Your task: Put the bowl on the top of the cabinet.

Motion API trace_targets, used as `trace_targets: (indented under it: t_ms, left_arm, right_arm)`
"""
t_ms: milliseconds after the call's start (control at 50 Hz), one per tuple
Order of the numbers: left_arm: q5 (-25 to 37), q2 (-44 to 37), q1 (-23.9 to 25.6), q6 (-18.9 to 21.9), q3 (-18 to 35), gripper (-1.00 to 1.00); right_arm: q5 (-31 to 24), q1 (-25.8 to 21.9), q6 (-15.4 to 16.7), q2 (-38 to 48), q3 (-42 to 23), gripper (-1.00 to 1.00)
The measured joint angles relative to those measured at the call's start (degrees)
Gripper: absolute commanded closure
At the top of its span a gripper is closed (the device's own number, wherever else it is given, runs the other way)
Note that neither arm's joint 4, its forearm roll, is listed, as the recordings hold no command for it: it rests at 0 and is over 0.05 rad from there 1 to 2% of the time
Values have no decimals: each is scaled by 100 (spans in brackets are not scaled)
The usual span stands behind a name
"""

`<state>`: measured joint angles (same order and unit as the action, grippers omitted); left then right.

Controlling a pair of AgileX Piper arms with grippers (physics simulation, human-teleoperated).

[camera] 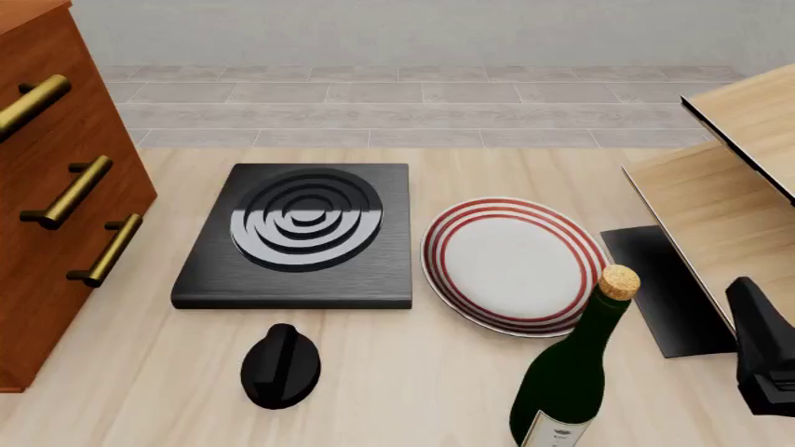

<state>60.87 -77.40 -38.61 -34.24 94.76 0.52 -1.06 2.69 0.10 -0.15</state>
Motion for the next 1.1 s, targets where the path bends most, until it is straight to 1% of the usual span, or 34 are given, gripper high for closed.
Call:
trace_targets:
  t_ms: [840, 860, 1100]
  left_arm:
    - [-546, 239, -43, -98, -526, 100]
    - [-553, 244, -36, -104, -531, -100]
    - [-592, 279, 113, -148, -653, -100]
  right_arm:
    - [11, -6, 37, 10, 12, -100]
    - [11, -6, 37, 10, 13, -100]
    - [-3, -4, 34, 2, 14, -100]
